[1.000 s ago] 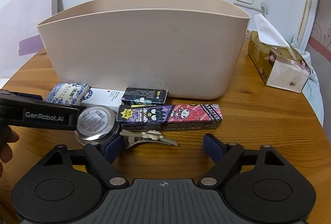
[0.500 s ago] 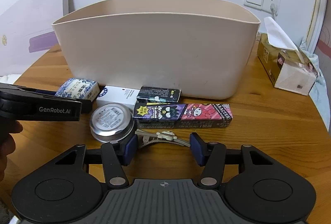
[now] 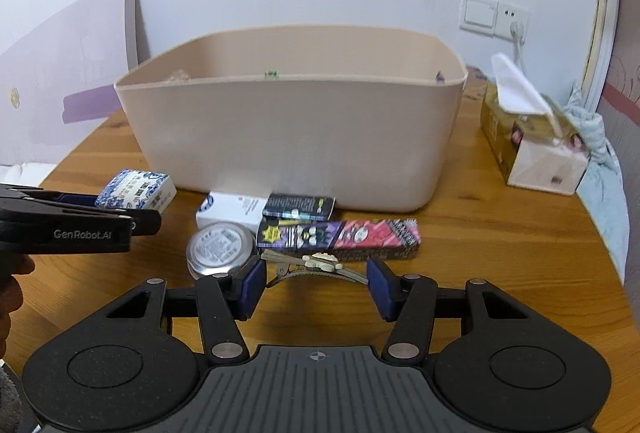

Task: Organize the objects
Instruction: 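Carry the blue-and-white box and hair clip over the bin with both tools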

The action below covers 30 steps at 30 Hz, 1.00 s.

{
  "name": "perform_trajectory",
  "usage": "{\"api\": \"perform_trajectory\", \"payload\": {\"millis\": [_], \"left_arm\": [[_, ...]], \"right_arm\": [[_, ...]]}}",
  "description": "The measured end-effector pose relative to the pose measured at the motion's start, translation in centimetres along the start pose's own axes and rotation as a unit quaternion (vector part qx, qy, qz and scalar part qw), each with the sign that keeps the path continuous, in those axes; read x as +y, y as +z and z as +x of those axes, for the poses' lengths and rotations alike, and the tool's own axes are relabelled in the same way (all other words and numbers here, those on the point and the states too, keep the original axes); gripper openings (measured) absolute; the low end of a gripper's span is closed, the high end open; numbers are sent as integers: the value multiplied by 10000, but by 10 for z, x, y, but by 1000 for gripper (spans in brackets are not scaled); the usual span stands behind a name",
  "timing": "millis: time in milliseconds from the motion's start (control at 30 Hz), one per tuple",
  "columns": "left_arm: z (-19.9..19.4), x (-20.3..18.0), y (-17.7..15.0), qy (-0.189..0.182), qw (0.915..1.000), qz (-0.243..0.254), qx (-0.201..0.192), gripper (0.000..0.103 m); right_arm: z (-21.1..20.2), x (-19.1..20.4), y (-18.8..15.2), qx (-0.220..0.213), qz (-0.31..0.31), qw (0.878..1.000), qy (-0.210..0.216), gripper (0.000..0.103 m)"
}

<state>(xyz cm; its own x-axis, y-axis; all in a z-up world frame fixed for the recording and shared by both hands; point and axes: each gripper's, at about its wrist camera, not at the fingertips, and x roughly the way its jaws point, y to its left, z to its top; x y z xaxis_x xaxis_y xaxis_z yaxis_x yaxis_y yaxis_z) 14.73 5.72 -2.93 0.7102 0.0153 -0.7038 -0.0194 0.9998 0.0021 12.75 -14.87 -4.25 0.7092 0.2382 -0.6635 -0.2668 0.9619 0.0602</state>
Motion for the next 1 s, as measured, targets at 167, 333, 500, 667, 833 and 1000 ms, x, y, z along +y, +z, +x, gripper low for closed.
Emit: {"api": "perform_trajectory", "payload": {"millis": [167,333,500,667,833,1000], "left_arm": [[-20,-2,4,-91,9998,57,-172,64],[-41,-8,9,-49,9987,225,-463,64],[-57,-12,18,-102,9973,272,-676,64],[-69,-15,29,-63,9958,280,-868,64],[-73,-10,44,-41,9951,157,-972,64],[-71,-11,60,2,9941,176,-1072,64]], "right_arm": [[-17,-2,5,-220,19,9998,-14,52],[-31,-8,12,-421,73,9991,-6,52],[-43,-16,21,-621,109,9980,-43,52],[-50,-22,36,-856,185,9961,-63,52],[-54,-27,52,-1097,166,9938,-62,52],[-48,-32,68,-1193,226,9926,-72,52]]}}
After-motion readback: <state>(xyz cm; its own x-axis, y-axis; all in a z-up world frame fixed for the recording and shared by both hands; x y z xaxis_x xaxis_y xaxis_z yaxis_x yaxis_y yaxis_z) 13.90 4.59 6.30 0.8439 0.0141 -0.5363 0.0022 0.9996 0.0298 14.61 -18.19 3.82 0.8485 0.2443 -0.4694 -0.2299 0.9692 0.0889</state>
